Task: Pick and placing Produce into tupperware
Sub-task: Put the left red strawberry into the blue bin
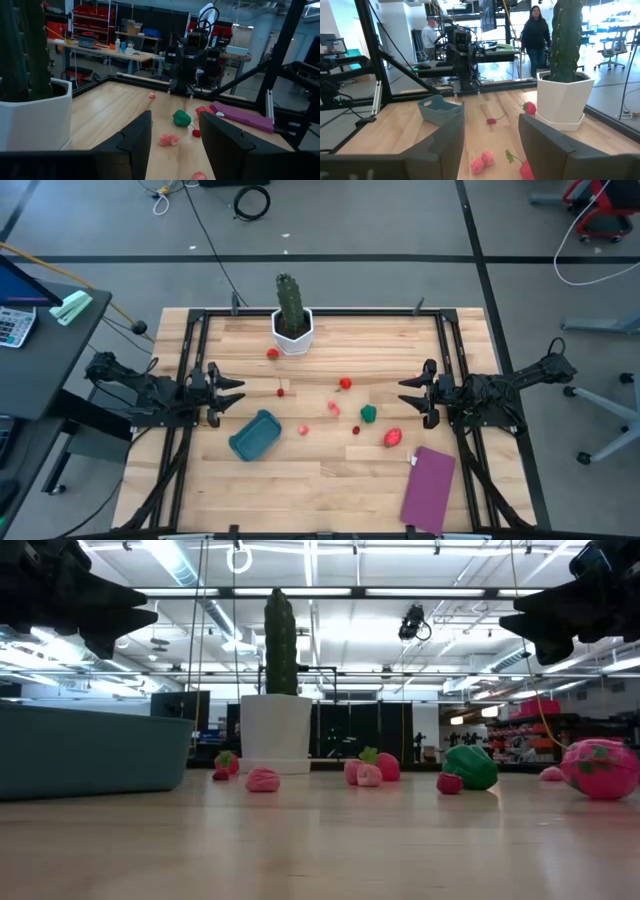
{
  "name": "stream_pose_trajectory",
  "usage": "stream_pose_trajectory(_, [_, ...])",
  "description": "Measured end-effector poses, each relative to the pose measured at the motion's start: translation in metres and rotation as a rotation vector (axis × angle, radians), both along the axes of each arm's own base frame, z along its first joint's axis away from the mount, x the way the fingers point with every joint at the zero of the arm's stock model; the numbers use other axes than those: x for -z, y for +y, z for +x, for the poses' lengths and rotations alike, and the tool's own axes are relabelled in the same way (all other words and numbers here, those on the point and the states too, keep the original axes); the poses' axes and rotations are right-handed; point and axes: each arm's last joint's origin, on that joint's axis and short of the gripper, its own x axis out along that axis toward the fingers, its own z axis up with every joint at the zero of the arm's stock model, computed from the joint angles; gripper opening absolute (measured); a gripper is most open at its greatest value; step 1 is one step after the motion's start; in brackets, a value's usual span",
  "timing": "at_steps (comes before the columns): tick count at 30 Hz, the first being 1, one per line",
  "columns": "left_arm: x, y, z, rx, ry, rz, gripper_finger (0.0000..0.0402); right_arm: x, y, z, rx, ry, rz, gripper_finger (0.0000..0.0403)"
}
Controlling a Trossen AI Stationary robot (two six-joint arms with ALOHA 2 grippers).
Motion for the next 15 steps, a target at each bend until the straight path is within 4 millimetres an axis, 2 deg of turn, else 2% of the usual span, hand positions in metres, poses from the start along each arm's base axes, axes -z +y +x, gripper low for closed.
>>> stream_pose_trajectory(7, [-0.01,0.002,-0.001,-0.044,-0.074,0.036,0.0172,0.0,0.0,0.0,0.001,0.0,0.0,0.0196])
stream_pose_trajectory(10, [-0.016,0.009,-0.003,-0.201,-0.103,0.039,0.0172,0.0,0.0,0.0,0.001,0.0,0.0,0.0196])
stream_pose_trajectory(13, [-0.026,0.015,-0.006,-0.328,-0.031,0.121,0.0172,0.0,0.0,0.0,0.0,0.0,0.0,0.0196])
stream_pose_trajectory(15, [-0.033,0.017,-0.008,-0.316,0.054,0.164,0.0172,0.0,0.0,0.0,0.0,0.0,0.0,0.0196])
